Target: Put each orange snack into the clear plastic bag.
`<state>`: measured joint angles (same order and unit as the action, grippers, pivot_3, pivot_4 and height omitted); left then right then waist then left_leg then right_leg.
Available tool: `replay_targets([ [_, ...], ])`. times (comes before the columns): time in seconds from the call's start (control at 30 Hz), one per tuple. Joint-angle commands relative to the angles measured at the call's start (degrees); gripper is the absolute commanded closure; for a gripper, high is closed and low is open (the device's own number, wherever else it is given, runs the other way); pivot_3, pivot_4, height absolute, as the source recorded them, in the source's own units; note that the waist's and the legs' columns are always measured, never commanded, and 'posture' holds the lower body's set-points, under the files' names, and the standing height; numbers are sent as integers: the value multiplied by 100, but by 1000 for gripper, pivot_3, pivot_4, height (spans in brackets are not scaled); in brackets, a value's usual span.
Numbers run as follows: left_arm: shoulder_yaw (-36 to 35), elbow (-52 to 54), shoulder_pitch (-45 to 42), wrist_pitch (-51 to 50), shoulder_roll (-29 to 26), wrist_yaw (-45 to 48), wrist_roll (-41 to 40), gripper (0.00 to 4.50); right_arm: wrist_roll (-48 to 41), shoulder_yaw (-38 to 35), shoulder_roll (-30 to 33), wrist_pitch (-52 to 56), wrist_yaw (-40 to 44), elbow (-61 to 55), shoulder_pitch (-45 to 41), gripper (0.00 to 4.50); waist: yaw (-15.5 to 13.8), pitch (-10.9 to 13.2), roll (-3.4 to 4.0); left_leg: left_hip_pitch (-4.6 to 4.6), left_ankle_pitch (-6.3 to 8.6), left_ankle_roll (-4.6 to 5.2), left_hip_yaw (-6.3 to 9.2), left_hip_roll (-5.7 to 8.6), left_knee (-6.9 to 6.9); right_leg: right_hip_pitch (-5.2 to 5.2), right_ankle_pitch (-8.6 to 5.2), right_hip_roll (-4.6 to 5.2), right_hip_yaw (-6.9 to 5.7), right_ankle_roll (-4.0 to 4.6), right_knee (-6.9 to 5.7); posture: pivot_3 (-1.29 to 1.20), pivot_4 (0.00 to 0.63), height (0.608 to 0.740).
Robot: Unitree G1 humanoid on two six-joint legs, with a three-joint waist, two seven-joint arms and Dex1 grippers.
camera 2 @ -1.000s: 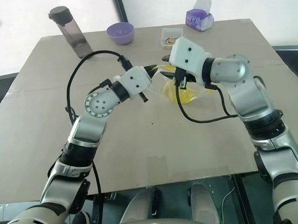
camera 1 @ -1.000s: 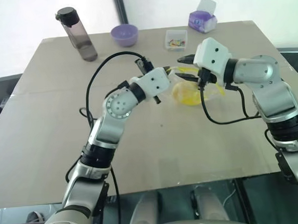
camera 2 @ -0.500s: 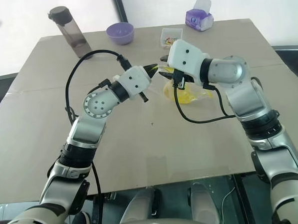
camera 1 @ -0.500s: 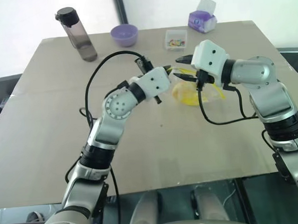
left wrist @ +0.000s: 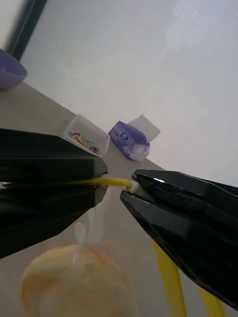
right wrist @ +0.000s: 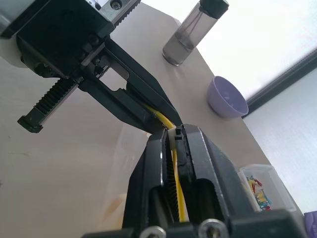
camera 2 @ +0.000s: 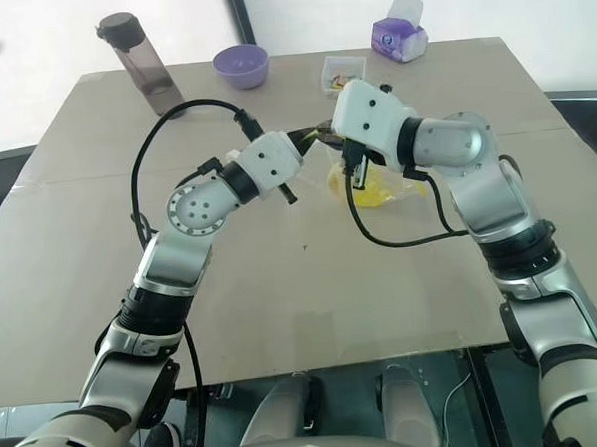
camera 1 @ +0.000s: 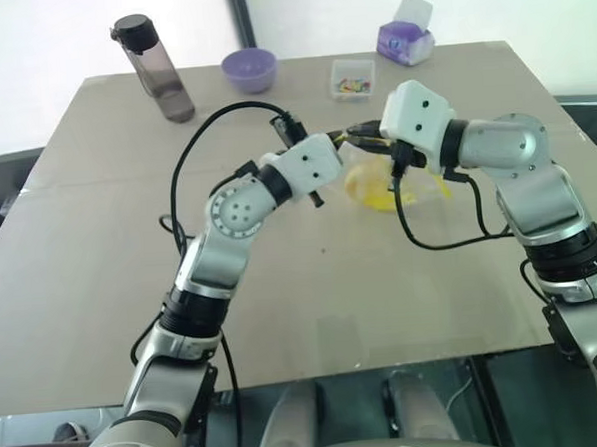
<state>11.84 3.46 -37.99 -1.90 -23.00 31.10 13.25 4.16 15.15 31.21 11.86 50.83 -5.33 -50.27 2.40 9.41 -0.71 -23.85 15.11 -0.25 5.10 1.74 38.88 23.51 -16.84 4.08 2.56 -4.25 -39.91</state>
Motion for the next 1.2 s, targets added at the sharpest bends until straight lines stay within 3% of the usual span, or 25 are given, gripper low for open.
replay_targets([
  [0.03,-32,271,-24,70,12,6,-68,4500,23,-124,7,-90,-75,-112,-101,4139,0,0,0,0,0,0,0,0,0,0,0,0,0,0,0,0,150,740],
  [0.5,-261,4,-95,-198,-124,-456,326,4500,145,-141,97,-99,-83,-28,-62,4139,0,0,0,0,0,0,0,0,0,0,0,0,0,0,0,0,150,740],
  [0.8,-787,-337,-197,-1751,-353,-1413,951,4500,215,-180,222,-66,-97,-30,24,4139,13,0,0,2,0,0,1,0,-2,2,0,-3,-1,0,-2,0,150,740],
  [0.97,-668,-310,-196,-1611,-275,-1253,779,4500,219,-187,229,-64,-113,3,31,4139,-40,0,-1,-1,0,0,2,3,-1,0,0,2,-2,0,2,0,150,740],
  [1.17,-415,-88,-165,-722,-171,-841,366,4500,19,-205,120,22,-31,-108,35,4139,-17,0,0,-1,0,-1,1,0,-2,1,0,2,-1,0,2,0,150,740],
  [1.2,-404,-77,-184,-575,-129,-792,254,4500,-43,-220,112,42,14,-127,34,3906,-14,0,0,-1,0,-1,0,0,-2,1,0,2,1,0,2,0,150,740],
])
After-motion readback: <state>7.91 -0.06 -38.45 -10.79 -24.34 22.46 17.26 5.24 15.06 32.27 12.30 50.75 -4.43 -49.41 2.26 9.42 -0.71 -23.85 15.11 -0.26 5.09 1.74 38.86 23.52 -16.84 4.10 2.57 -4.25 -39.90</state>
